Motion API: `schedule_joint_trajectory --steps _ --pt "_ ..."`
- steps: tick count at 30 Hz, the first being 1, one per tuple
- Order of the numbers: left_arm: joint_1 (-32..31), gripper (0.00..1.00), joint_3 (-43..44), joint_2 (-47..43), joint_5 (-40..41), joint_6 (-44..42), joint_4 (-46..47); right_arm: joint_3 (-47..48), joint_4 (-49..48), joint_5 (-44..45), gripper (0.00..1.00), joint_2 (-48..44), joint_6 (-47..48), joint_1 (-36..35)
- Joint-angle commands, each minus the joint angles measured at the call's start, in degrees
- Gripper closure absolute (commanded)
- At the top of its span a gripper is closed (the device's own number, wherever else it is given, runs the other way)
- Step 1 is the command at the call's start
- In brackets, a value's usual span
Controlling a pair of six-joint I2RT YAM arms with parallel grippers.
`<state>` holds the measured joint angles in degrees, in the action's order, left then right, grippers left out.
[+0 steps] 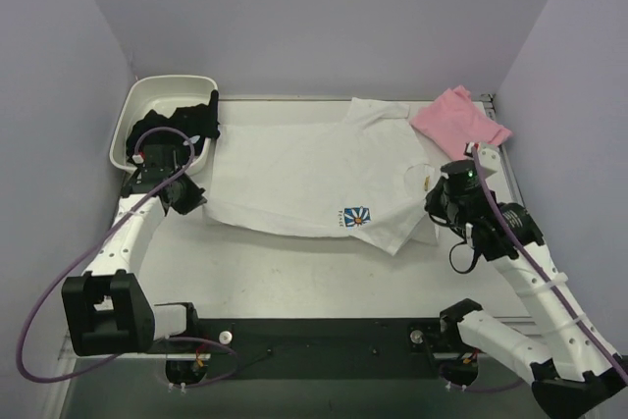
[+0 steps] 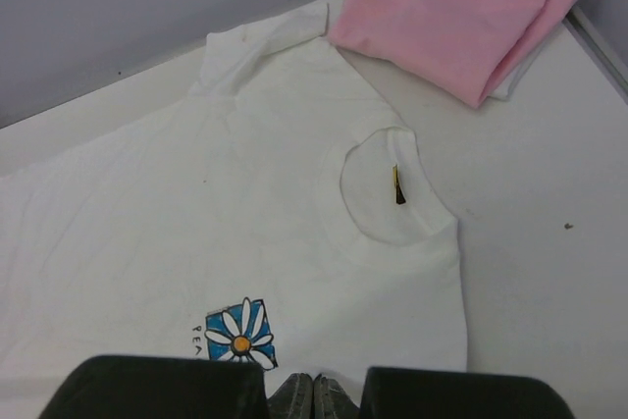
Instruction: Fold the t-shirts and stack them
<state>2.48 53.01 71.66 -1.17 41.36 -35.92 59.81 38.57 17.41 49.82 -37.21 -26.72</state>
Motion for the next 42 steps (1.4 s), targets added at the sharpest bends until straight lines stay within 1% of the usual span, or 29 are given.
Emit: schedule_joint_trajectory --steps 1,8,12,23,25,26,33,34,35,36,38,39,40,41,42 --pt "0.4 1.00 3.2 3.7 0.2 -0.1 4.3 4.1 -6.5 -9.1 1.00 4.8 2.9 6.0" --pt "0.5 1.00 3.4 9.2 0.7 0.6 6.7 7.8 -9.8 -14.0 1.00 13.3 3.1 11.9" --pt "0.5 1.00 3.9 11.2 0.7 1.3 8.2 10.0 -10.7 -15.9 1.00 18.3 2.9 13.9" --pt "0.3 1.00 7.4 16.5 0.7 1.8 8.9 13.8 -13.6 -17.1 1.00 26.9 3.0 16.1" --pt "0.4 1.00 8.2 17.9 2.1 2.0 9.0 14.5 -14.7 -17.1 1.00 28.8 2.7 16.3" --pt "0.4 1.00 8.3 18.4 2.4 2.2 9.1 14.9 -15.0 -18.6 1.00 29.5 2.7 16.4" --pt "0.0 1.00 9.7 23.1 3.5 3.2 9.6 19.6 -16.2 -20.3 1.00 37.0 2.1 16.9" --pt "-0.1 0.98 9.9 24.1 3.8 3.4 9.6 20.2 -16.6 -20.4 1.00 37.8 2.1 16.9" --pt "-0.4 0.90 10.1 24.7 4.9 3.9 9.5 21.0 -16.7 -20.4 1.00 38.4 2.1 16.8" --pt "-0.5 0.71 10.2 25.0 5.4 4.2 9.4 21.5 -16.8 -20.4 1.00 40.0 2.1 16.9" --pt "-0.5 0.51 10.1 26.2 5.7 5.0 9.6 22.4 -16.9 -20.7 1.00 41.7 2.1 17.0" --pt "-0.5 0.38 10.6 26.6 5.9 5.2 9.1 23.2 -17.0 -20.7 1.00 43.2 2.0 17.0" --pt "-0.6 0.21 11.0 27.0 6.7 6.1 8.4 23.5 -17.3 -20.8 1.00 43.9 2.0 17.0" --pt "-0.9 0.15 11.2 26.7 7.1 6.3 8.0 24.0 -17.4 -21.0 1.00 44.8 1.9 16.9" --pt "-1.2 0.13 10.9 26.3 7.4 6.4 8.0 25.0 -17.4 -21.4 1.00 46.5 2.0 17.0"
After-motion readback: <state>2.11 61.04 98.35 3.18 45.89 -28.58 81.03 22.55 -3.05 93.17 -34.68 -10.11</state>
